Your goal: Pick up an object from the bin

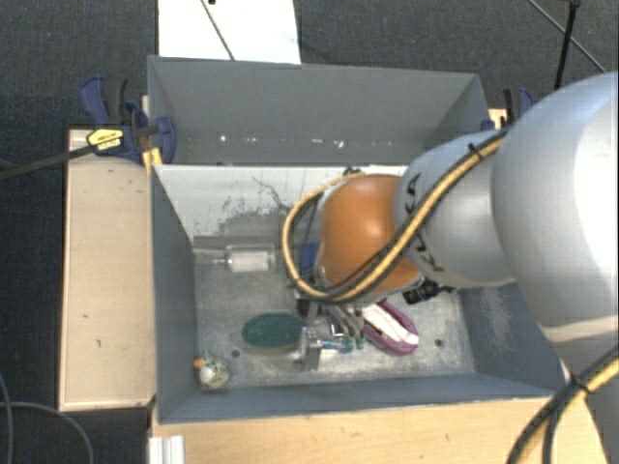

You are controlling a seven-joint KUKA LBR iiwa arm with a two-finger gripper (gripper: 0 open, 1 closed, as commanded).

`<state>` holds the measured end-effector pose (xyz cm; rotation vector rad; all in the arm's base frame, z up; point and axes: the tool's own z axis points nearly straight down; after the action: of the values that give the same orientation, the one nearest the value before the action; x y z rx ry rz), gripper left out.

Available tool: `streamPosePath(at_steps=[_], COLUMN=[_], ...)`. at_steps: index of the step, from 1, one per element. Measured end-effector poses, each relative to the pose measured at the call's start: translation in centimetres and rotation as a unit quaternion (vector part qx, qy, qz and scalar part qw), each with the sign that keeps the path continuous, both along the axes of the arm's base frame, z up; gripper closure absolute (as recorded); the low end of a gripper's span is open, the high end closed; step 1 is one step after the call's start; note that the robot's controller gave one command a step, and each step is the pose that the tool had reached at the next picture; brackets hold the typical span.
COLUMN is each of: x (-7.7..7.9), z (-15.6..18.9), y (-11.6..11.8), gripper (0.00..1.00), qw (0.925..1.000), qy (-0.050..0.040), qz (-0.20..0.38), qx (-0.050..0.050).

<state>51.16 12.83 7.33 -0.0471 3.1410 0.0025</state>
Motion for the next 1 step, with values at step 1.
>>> streamPosePath(at_steps=[1], x=[0.01], z=[0.01], y=[-0.08], gripper=[1.0], qw=[1.0], qy=[0.0], qz=[-0.003], qx=[0.0])
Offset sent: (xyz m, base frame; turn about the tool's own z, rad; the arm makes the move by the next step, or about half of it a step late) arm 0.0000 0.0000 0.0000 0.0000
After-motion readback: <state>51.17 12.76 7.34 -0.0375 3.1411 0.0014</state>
